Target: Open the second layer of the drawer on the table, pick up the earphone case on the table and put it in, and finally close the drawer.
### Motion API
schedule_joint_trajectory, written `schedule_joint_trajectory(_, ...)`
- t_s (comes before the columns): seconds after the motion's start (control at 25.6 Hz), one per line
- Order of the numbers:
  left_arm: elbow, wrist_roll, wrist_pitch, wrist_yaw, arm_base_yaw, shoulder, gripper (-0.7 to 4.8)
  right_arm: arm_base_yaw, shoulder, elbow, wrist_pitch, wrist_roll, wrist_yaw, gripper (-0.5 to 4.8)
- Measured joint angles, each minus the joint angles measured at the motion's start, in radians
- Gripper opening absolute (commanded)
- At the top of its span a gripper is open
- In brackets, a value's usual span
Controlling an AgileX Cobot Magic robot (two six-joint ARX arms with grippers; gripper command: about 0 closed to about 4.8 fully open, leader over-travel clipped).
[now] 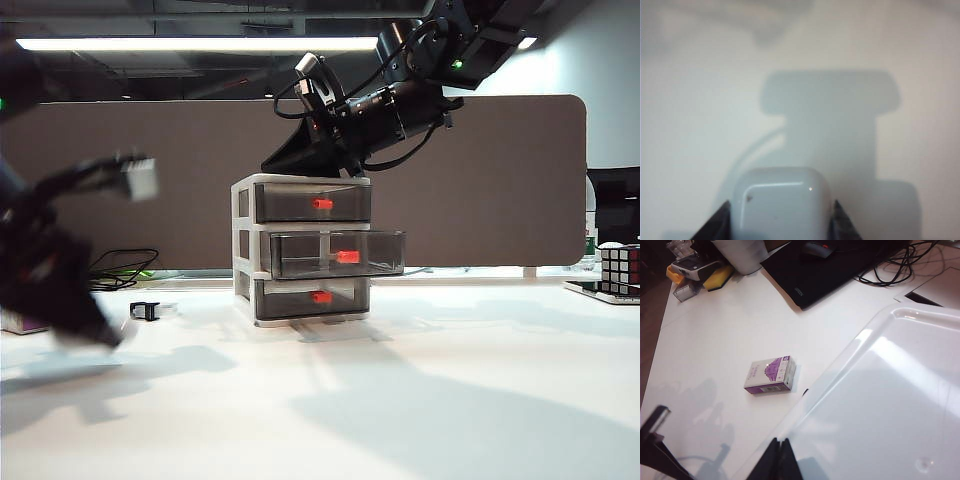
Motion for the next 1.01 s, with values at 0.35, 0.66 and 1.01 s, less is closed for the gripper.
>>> schedule_joint_trajectory(0.35,0.197,0.006,0.006,0.029,-0.061,-0.032,0.51,0.000,0.000,0.000,0.000,0.000,0.000,-0.05)
schedule_joint_trajectory(0.66,0.355,0.043,0.079,0.039,-0.119,0.083,0.47,0.000,0.000,0.000,0.002,0.000,0.000,-0.05)
schedule_joint_trajectory(1.01,0.399,0.042,0.159,0.059,-0.218,0.206,0.17,0.005,0.000,0.000,0.003,0.000,0.001,-0.05)
